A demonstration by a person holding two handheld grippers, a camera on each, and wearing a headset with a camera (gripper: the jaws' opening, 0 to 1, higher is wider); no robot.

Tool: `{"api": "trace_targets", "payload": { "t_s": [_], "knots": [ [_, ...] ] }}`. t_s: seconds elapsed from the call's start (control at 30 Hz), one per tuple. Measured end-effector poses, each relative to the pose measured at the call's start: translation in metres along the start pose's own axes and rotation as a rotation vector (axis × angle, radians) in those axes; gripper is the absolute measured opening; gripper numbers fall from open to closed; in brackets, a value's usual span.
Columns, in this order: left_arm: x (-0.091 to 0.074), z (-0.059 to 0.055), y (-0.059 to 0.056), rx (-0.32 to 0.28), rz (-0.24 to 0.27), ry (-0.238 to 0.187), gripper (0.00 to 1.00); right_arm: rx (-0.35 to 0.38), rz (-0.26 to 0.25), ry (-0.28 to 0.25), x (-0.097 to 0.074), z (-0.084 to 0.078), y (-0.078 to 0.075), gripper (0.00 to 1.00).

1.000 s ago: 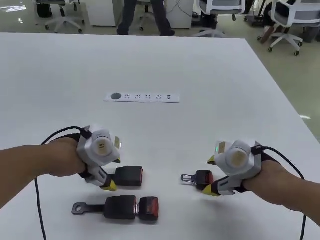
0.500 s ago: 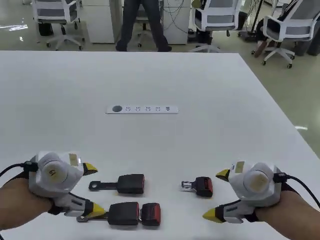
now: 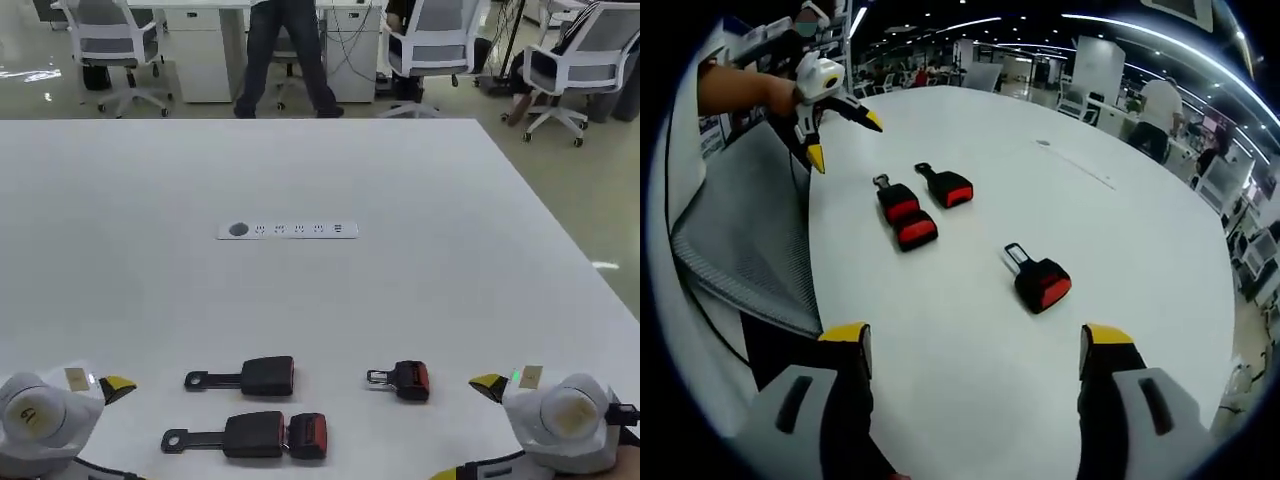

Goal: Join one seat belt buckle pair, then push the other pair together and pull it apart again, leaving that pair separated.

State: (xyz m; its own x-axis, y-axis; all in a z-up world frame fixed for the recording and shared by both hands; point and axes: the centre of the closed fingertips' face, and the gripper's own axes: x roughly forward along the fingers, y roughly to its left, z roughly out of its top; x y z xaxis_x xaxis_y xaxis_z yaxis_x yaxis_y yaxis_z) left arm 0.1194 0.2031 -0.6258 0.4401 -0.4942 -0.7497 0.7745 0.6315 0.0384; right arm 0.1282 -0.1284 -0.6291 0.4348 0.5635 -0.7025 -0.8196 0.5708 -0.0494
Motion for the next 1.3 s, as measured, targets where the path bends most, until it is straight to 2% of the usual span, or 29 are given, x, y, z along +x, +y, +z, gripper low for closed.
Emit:
{"api": "trace_targets", "payload": {
  "t_s": [0.13, 0.23, 0.33, 0.4, 0.67, 0.8, 0.97, 1.03, 1.3],
  "knots": [
    [-0.008, -0.012, 0.001, -0.030, 0.019, 0.003, 0.99, 0.023, -0.006, -0.023, 0.000, 0.000, 0.004, 0.92],
    [-0.014, -0.018, 0.002, -0.057, 0.032, 0.002, 1.00, 0.041, -0.009, -0.041, 0.001, 0.002, 0.009, 0.98],
    [-0.015, -0.026, 0.004, -0.078, 0.042, 0.007, 1.00, 0.043, -0.005, -0.057, 0.003, 0.003, 0.012, 0.99],
    [-0.013, -0.024, 0.000, -0.087, 0.040, 0.010, 1.00, 0.058, -0.004, -0.055, 0.003, 0.004, 0.015, 0.99],
    [-0.010, -0.022, -0.003, -0.095, 0.039, -0.002, 1.00, 0.091, -0.004, -0.066, 0.004, 0.007, 0.018, 0.99],
    [-0.008, -0.025, 0.001, -0.111, 0.043, -0.005, 1.00, 0.124, -0.002, -0.076, 0.003, 0.010, 0.021, 0.99],
    [-0.010, -0.022, 0.002, -0.129, 0.059, -0.026, 1.00, 0.147, -0.012, -0.094, 0.004, 0.012, 0.021, 0.99],
    [-0.009, -0.027, 0.006, -0.153, 0.078, -0.009, 1.00, 0.153, -0.012, -0.091, 0.005, 0.011, 0.020, 0.99],
    [-0.011, -0.031, 0.014, -0.186, 0.108, -0.018, 1.00, 0.166, -0.025, -0.092, 0.002, 0.012, 0.019, 0.99]
  ]
}}
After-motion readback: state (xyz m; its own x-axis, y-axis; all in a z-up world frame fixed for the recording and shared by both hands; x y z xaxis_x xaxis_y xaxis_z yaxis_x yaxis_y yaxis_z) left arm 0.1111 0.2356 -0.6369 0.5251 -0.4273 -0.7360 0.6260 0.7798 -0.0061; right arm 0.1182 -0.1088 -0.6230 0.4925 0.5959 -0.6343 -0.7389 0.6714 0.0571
